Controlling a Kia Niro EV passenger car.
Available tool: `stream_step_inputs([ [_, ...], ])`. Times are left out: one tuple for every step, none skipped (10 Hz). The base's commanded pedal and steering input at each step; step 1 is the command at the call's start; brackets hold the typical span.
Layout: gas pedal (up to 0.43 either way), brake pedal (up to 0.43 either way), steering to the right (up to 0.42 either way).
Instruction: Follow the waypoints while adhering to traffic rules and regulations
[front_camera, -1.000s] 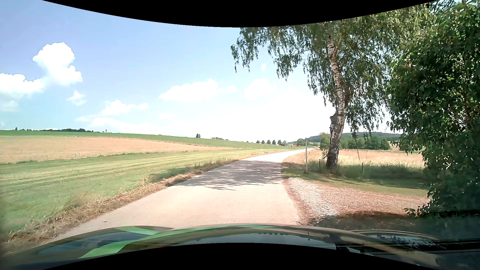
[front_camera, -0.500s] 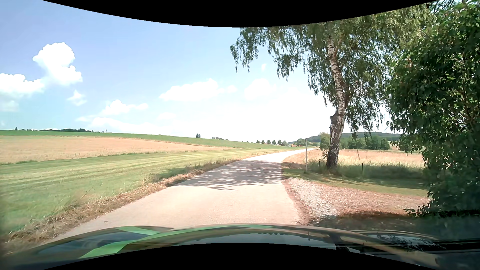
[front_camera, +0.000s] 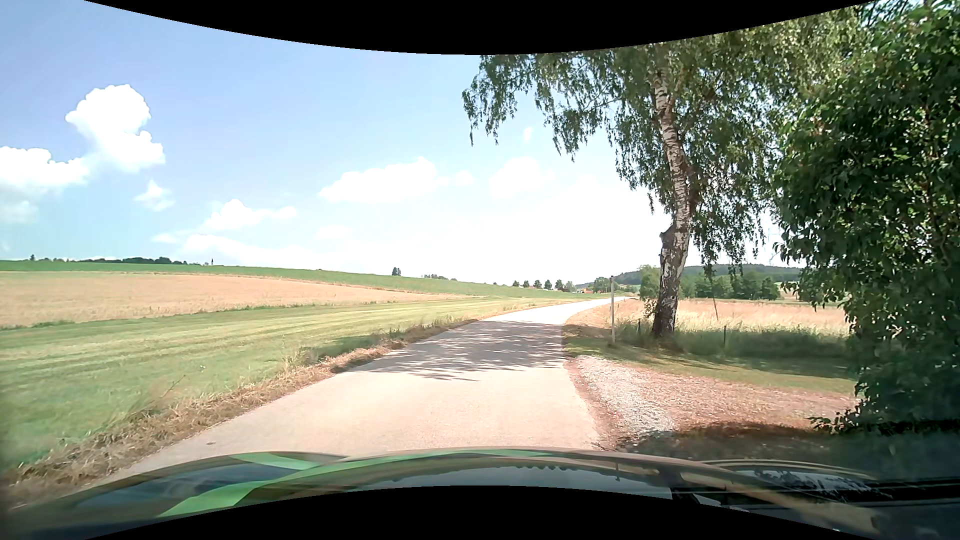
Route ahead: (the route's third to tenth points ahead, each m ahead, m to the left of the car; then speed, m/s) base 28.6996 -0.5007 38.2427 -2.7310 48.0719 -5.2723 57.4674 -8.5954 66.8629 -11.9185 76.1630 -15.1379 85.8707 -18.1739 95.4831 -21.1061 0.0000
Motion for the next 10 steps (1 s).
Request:
stream_step_inputs([
  [0.0,0.207,0.01],
  [0.0,0.213,0.01],
  [0.0,0.213,0.01],
  [0.0,0.213,0.01],
  [0.0,0.213,0.01],
  [0.0,0.213,0.01],
  [0.0,0.213,0.01],
  [0.0,0.213,0.01],
  [0.0,0.213,0.01],
  [0.0,0.213,0.01],
])
